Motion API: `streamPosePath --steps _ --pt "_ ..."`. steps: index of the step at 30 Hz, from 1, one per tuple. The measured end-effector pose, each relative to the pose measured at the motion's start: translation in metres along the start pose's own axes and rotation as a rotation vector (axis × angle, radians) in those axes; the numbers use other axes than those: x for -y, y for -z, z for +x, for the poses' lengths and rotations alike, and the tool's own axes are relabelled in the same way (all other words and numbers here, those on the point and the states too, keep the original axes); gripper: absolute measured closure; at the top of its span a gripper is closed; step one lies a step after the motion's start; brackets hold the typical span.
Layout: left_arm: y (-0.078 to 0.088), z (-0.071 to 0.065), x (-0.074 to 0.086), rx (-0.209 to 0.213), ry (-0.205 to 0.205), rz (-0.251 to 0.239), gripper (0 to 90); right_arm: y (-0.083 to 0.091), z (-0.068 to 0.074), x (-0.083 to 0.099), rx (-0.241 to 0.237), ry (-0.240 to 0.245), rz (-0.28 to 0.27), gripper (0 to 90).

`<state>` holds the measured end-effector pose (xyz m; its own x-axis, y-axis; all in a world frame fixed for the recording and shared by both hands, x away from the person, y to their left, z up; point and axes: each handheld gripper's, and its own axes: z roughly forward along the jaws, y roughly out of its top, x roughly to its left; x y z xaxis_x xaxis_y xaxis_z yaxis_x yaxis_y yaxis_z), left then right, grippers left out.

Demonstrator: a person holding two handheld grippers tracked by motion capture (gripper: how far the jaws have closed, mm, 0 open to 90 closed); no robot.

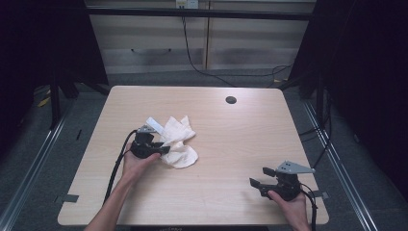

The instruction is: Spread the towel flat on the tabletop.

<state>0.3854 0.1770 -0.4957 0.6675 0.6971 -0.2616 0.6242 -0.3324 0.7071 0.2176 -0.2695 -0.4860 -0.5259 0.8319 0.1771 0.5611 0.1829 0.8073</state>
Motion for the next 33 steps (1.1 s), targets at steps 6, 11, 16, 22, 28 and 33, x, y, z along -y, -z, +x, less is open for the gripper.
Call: streamPosePath --steps 6,11,16,22,28,33 --pt "0.004 -0.005 0.005 0.022 -0.014 0.003 79.9 0.0 0.001 0.001 -0.002 0.003 0.004 27.9" --pt "0.01 -0.018 0.008 0.062 -0.049 0.0 81.9 -0.001 0.001 0.001 0.0 -0.002 0.0 26.9" --pt "0.018 -0.032 0.011 0.089 -0.071 -0.021 82.9 -0.001 0.0 0.0 0.0 -0.006 -0.003 26.3" --pt "0.027 -0.048 0.014 0.108 -0.09 -0.033 82.9 0.0 0.001 0.0 -0.007 -0.008 0.002 26.2" --pt "0.035 -0.069 0.016 0.138 -0.128 -0.023 82.9 -0.001 0.003 0.0 -0.016 -0.008 0.005 26.0" --pt "0.039 -0.075 0.02 0.183 -0.122 -0.02 82.9 -0.001 0.005 0.0 -0.029 -0.002 0.012 27.2"
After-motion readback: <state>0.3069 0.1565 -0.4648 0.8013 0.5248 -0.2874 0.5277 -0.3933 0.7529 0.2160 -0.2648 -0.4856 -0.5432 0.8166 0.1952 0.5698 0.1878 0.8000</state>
